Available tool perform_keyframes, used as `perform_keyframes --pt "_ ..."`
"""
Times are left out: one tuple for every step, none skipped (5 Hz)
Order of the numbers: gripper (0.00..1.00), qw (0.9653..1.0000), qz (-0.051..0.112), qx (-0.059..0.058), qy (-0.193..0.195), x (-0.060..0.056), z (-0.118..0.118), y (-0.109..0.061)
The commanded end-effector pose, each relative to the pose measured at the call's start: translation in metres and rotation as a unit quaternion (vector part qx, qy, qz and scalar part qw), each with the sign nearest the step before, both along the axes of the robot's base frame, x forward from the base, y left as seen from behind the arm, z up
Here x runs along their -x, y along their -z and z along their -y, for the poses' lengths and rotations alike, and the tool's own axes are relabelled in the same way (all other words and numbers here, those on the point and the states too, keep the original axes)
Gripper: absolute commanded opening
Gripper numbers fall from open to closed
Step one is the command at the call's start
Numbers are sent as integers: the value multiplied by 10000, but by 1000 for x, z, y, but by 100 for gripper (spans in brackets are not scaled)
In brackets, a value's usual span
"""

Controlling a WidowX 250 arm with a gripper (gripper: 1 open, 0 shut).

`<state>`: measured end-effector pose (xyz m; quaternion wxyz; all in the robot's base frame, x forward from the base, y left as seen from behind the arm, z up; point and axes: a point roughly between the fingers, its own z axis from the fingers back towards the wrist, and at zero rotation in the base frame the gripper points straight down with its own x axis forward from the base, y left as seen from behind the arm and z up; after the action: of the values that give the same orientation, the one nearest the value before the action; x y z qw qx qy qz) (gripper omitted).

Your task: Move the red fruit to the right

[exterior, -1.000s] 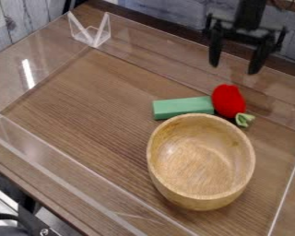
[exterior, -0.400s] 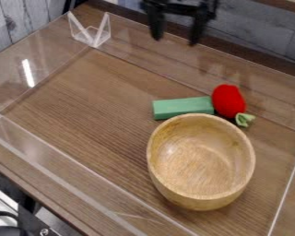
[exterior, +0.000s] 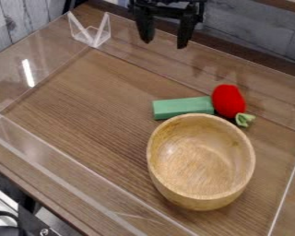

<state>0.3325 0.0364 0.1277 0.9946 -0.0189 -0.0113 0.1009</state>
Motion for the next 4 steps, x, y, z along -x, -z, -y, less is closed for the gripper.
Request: perform_keyframes --pt "100 9995 262 -95 160 -2 -1 -12" --pt "0 9997 171 -119 -85 5 0 -1" --pt "100 9990 265 -123 -346 13 -1 1" --pt "100 9989 408 -104 -185 12 -10 -5"
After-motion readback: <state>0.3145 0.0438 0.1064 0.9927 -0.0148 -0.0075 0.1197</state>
